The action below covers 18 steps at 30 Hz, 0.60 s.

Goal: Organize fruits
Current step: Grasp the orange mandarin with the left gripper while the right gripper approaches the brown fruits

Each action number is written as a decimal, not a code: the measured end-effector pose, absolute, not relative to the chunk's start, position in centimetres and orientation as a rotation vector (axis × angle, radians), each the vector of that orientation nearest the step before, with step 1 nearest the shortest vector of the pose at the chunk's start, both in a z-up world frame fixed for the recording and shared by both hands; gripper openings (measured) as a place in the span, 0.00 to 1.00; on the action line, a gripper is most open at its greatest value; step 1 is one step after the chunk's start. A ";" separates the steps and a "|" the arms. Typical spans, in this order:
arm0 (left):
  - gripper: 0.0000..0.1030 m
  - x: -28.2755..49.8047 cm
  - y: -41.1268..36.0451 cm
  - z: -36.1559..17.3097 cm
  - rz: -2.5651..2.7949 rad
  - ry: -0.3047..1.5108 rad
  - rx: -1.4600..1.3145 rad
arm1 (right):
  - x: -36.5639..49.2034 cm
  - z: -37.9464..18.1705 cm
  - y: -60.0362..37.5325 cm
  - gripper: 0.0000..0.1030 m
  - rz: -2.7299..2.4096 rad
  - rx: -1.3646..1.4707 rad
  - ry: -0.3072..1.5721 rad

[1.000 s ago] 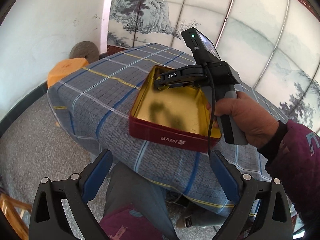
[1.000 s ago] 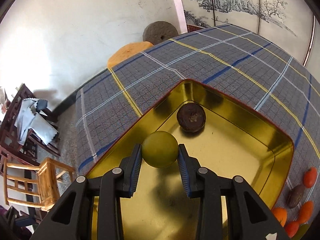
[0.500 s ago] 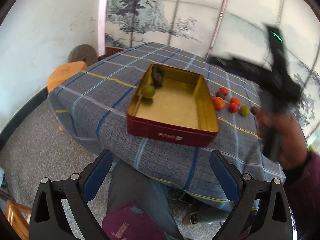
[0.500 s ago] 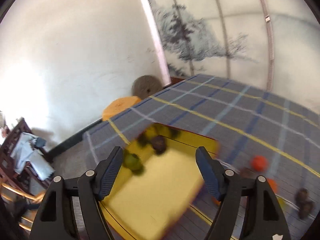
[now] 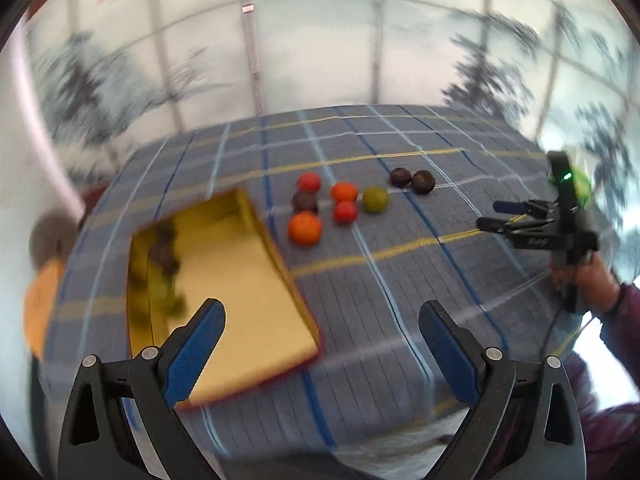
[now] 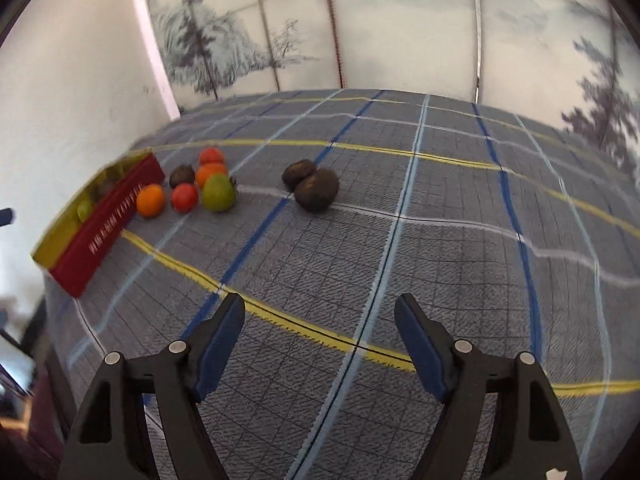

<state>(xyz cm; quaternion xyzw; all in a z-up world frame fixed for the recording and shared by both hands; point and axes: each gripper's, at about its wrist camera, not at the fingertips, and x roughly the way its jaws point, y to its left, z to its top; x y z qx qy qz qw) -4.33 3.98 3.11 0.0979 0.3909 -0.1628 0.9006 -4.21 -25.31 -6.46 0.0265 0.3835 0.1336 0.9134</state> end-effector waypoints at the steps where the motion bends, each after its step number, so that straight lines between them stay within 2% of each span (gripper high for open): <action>1: 0.92 -2.6 3.2 3.3 -0.380 0.820 0.240 | -4.5 -6.5 -25.8 0.74 0.281 0.077 0.784; 3: 0.88 0.3 1.8 3.2 -0.452 0.848 0.286 | -4.7 -6.5 -26.1 0.74 0.295 0.105 0.775; 4: 0.82 1.7 1.1 3.0 -0.481 0.867 0.311 | -4.8 -6.6 -26.0 0.74 0.304 0.105 0.774; 6: 0.68 4.8 -0.2 2.1 -0.548 0.926 0.367 | -5.2 -6.5 -25.5 0.74 0.327 0.092 0.769; 7: 0.54 6.0 -1.0 1.4 -0.564 0.949 0.397 | -5.1 -6.5 -25.5 0.74 0.332 0.087 0.768; 8: 0.47 7.6 -1.7 0.3 -0.560 0.984 0.453 | -5.1 -6.4 -25.2 0.74 0.339 0.081 0.766; 11: 0.47 10.5 -2.4 -2.2 -0.539 1.046 0.565 | -5.1 -6.4 -24.9 0.74 0.357 0.074 0.760; 18: 0.47 14.0 -1.5 -6.6 -0.506 1.164 0.569 | -4.8 -6.5 -24.9 0.74 0.392 0.097 0.770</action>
